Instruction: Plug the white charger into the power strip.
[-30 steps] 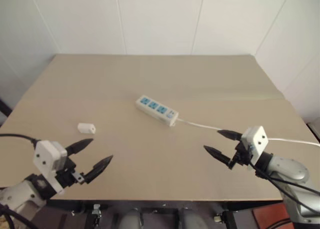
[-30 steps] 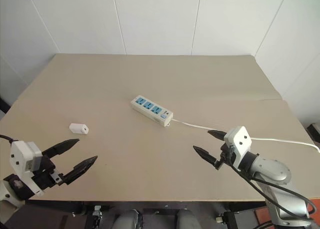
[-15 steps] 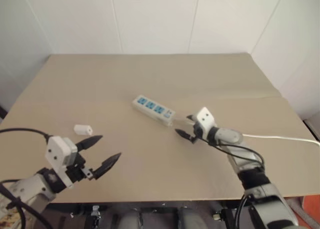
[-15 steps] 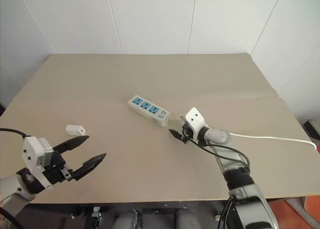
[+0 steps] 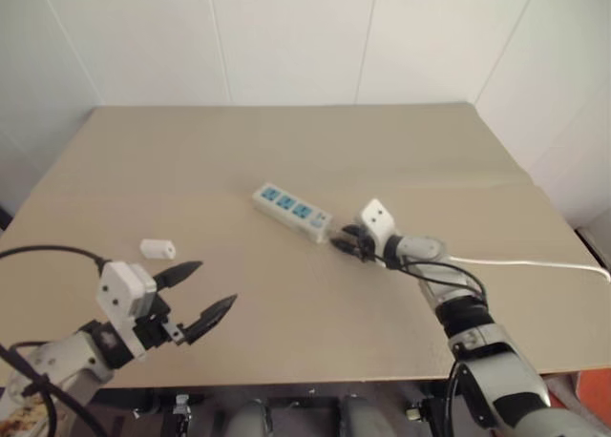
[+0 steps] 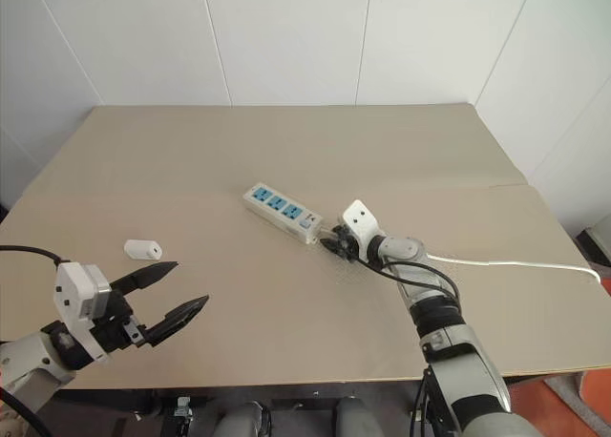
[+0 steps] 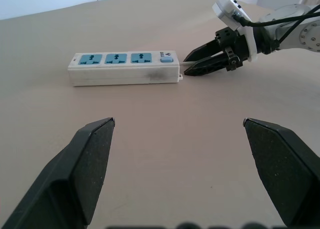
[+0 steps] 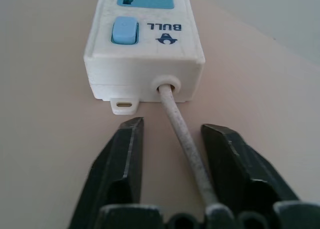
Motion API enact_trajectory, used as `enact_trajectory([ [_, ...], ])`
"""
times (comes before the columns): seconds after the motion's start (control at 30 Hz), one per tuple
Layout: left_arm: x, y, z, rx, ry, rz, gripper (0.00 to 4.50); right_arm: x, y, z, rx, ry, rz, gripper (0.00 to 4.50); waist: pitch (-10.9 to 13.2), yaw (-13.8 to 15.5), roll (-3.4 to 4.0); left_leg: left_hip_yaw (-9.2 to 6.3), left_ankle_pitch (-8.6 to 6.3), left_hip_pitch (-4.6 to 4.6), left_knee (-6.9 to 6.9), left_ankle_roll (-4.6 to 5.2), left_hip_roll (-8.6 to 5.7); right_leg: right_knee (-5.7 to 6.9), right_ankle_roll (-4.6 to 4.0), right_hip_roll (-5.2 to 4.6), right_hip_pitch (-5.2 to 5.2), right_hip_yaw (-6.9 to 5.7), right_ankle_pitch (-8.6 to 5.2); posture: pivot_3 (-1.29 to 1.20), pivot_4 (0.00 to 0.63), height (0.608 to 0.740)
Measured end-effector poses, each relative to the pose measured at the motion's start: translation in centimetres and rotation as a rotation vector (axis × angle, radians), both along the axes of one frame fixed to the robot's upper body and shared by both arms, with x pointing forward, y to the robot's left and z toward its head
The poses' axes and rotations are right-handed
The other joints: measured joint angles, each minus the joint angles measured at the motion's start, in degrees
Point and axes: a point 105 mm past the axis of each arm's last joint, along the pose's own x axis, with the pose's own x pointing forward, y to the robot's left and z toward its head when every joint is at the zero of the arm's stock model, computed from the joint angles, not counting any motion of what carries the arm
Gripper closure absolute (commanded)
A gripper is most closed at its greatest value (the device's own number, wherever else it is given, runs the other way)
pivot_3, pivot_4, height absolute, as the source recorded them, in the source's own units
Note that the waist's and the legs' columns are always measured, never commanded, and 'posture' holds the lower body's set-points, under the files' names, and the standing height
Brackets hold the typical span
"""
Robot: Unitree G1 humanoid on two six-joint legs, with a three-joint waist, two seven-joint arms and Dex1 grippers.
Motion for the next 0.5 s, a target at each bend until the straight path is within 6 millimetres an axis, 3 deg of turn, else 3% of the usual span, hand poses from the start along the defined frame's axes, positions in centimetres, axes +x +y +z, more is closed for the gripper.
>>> enact_trajectory([
  [0.27,0.6,-0.5,0.1,0.01,-0.009,-0.041,0.0,-2.2,0.2,0.1,0.011,0.028,0.023,3.31,0.0,0.03,0.0,0.0,0.0,-0.1,-0.07,0.0,0.01,-0.04,0.01,0.01,-0.1,0.0,0.0,0.0,0.15,0.74],
  [0.37,0.8,-0.4,0.1,0.011,-0.006,-0.046,0.0,-4.3,0.2,-0.2,0.024,0.072,0.057,3.88,0.0,0.04,0.0,0.0,0.0,-0.15,-0.07,0.0,0.01,-0.05,0.01,-0.02,-0.13,0.01,0.0,0.0,0.15,0.74],
  [0.43,0.8,-0.4,0.1,0.015,-0.004,-0.05,0.0,-5.9,-0.3,-0.5,0.018,0.092,0.083,4.49,0.0,0.07,0.0,-0.01,-0.01,-0.13,-0.09,0.0,0.01,-0.06,0.01,-0.02,-0.11,0.01,-0.01,0.0,0.15,0.74],
  [0.5,0.8,-0.4,0.0,0.017,-0.002,-0.053,0.0,-7.8,-0.8,-0.8,0.011,0.109,0.105,4.49,0.0,0.25,-0.01,-0.01,-0.01,-0.11,-0.09,0.0,0.01,-0.07,0.02,-0.01,-0.09,0.0,-0.01,0.0,0.15,0.74],
])
